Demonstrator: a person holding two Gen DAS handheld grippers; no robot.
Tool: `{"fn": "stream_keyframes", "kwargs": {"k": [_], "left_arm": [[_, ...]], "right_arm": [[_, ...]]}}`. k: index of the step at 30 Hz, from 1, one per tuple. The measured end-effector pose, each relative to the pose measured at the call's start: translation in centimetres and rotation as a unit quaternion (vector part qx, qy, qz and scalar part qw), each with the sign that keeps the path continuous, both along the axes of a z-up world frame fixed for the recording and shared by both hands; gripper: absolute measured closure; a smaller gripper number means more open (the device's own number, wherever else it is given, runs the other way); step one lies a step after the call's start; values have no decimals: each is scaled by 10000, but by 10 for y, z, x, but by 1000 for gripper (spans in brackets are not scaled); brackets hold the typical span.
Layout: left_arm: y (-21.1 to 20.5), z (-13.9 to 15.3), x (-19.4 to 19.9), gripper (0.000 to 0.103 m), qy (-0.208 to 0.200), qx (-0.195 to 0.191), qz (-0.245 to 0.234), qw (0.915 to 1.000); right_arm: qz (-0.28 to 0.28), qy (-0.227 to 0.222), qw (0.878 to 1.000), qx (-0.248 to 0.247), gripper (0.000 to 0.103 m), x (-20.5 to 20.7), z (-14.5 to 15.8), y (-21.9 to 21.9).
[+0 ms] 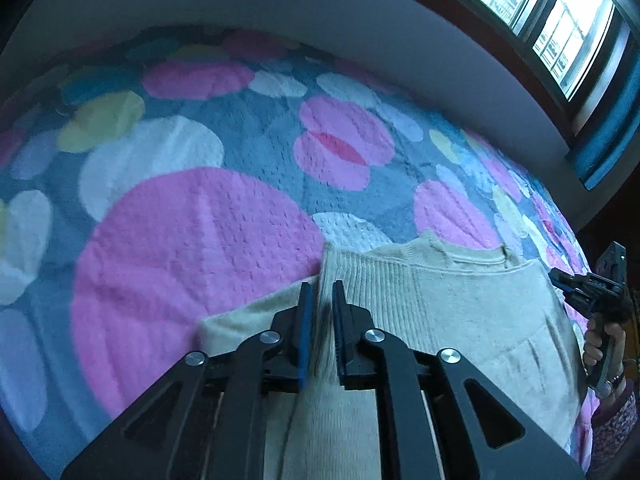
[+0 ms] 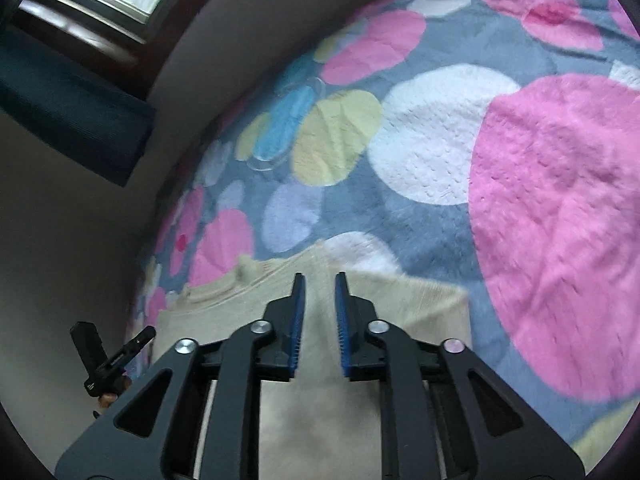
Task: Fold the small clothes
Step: 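Open both tools and release the folded sweater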
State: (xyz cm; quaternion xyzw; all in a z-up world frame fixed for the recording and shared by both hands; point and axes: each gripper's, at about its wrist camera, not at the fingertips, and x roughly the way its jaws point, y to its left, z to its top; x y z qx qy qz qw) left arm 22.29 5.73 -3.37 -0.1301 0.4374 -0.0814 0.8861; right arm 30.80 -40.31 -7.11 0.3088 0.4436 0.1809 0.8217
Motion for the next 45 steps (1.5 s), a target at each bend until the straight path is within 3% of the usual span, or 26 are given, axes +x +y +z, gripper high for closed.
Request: {"fn": "stream_keyframes", "kwargs": {"k": [3,7,8,10,15,20,22,25,45], "left_arm": [[-1,16,-24,62,-162,-117,50,9998],[-12,31,-71,48,-325,-320,9,9990],[-16,32,-82,45,-349,-384,-31,9987],[-24,30,-107,37,-349,-446,-103,9983],[-30,21,-144,36,-265,-628,-177,9975],[-26,5,-159,36,-129,-492,-39,9987],[-23,-2,-161,36,-71,-533,14,9986],[-23,-5,-164,36,-111,-482,-23,9988],[-16,-12,-168,36,-143,-788,1,9968]], "right_arm": [[52,-172,9998,82,74,-30,16,-2],[116,-283,9995,116,63,-76,27,-4],[103,-301,9994,136,54,-92,28,-6],[118,-334,9992,180,51,-119,28,-8],[-20,-369,9991,218,48,-175,21,-19],[-154,-289,9994,138,47,-204,7,-20],[-181,-184,9996,143,47,-207,-4,-19],[-196,-366,9988,262,47,-211,-13,-22],[-132,-575,9979,266,45,-215,-14,-23]]}}
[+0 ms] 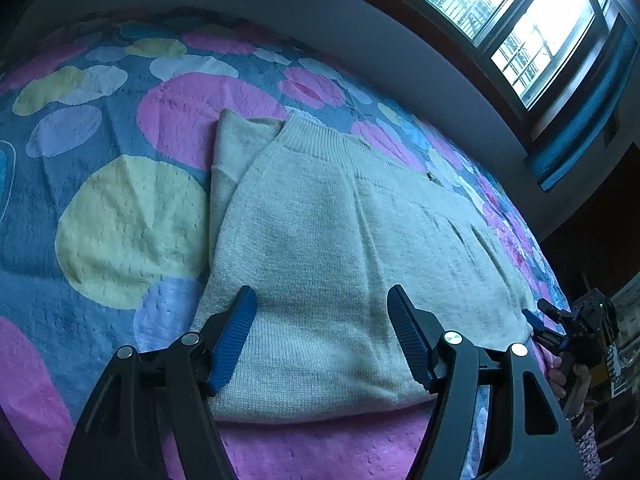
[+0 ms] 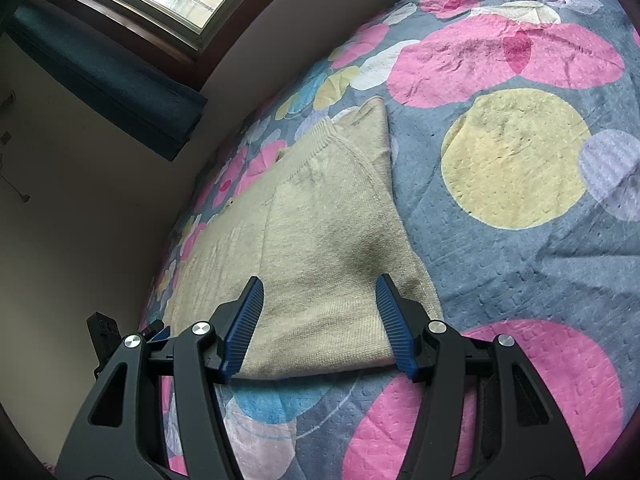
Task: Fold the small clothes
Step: 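Open both tools and release the folded sweater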
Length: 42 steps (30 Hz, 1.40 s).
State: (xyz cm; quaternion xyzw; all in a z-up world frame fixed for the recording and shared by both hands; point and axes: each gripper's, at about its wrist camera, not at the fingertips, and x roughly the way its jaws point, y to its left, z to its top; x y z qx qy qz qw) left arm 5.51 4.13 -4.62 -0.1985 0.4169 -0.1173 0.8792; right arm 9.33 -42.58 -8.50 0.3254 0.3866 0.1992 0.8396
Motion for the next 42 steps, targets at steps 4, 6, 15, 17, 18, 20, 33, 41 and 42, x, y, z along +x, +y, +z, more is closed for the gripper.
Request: {"fn": "stream_keyframes", "kwargs": {"k": [4,6,15,17,18,20,33,41,42], "left_arm": [[1,0,0,35,2,-32,0,10000],[1,0,0,35,2,-29,0,10000],[0,1,1,31,-27,-18,-25,10000],[-1,4,-1,31,-33,-10,-14,10000],[0,8,-2,31,-34,-45,3,10000],[4,16,-3,31,-94,-130,33,9999],[57,-3,46,31,405,-687,240,9965],[51,-6,67,31,473,-760,-169,9958],[51,-6,68,31,488,-771,-180,9957]], "right_arm": [[13,-16,10000,8,43,0,0,1],[35,-39,10000,2,40,0,1,2],[99,-98,9999,-5,34,1,4,7],[103,-106,9999,-8,33,1,4,7],[104,-111,9999,-2,33,1,4,7],[107,-119,9999,11,33,1,4,7],[135,-152,9998,44,30,1,4,8],[-228,-196,9995,-46,29,-6,19,11],[-243,-260,9994,-25,29,-7,24,15]]}}
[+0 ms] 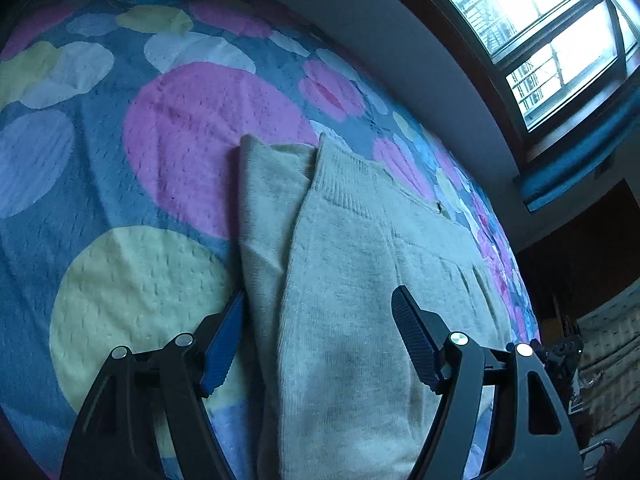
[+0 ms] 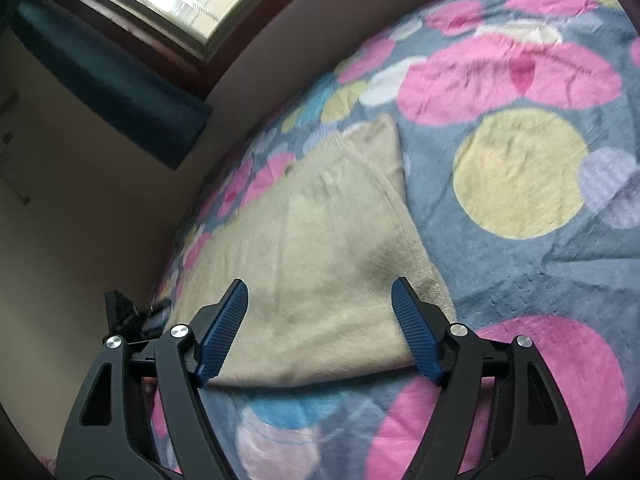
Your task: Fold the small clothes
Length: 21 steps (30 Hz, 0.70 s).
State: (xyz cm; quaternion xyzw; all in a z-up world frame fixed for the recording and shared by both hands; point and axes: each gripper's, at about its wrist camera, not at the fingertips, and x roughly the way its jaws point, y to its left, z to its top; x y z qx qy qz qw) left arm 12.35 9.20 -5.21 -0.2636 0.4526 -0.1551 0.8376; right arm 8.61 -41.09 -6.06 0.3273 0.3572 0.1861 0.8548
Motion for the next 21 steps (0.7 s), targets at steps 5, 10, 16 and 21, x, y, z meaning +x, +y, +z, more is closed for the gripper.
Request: {"fn": "stream_keyframes", "kwargs": {"k": [5,10,16,21], "left_arm": [[-2,-1,3,32,-24,54,-83,9999],[0,-2,3,32,-15,3,-78,10000],[0,-3,5,43,54,26,-94,9999],[1,-6,8,48,64,49,-113,9999]], "right_arm": [[573,-421,9974,87,26,-5,35,54],[1438,-233,9889,306,25,-1,30,129],[1809,126,9828,354,25,4,3,178],[1991,130,9799,3,23,-4,-9,193]]}}
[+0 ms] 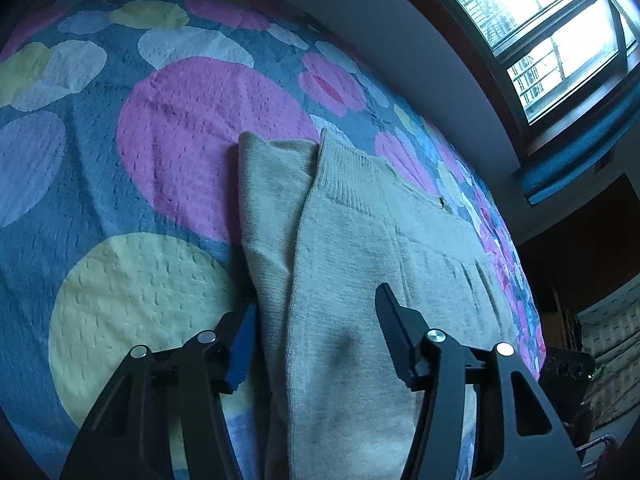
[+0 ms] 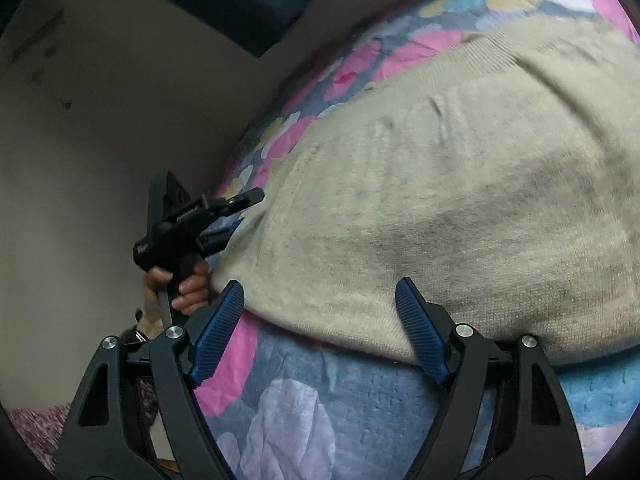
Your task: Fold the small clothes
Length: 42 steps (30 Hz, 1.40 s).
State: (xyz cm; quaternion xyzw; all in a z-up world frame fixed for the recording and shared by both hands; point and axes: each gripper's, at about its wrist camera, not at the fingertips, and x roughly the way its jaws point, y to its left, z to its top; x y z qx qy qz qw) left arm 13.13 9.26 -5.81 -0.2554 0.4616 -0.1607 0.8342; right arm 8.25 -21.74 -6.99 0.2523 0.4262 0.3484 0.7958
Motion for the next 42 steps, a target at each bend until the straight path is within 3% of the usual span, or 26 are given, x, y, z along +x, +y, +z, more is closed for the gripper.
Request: {"fn": "stream_keyframes", "kwargs": {"k": [5,8,12,15,20,30,36,42], "left_arm": [[-1,-1,6,49,17,-157,22,9999],[-6,-5,8,62,117,-227,-32,9997],[-14,-5,10,92,186,7,-112,9998],[-18,2,10,93,219,60,-74,9997],[-40,38,9,94,-11,346,-82,9994],[-146,107,27,94,-369,929,-511,9937],[-215,107,38,94,-419,1138,-758,9897],[-277,69,41,94,-192,1197,-1004,9875]], "right_arm": [[32,-29,10000,-6,21,-3,0,-1],[36,-24,10000,18,21,-4,0,-3],[41,-46,10000,7,21,-7,-1,-6],[40,-56,10000,29,21,-8,-1,-7],[34,-65,10000,65,21,-11,-1,-9],[95,239,9987,451,21,-19,4,-32],[-122,184,9978,622,21,-37,15,-82],[-496,161,9971,562,21,-57,11,-134]]}}
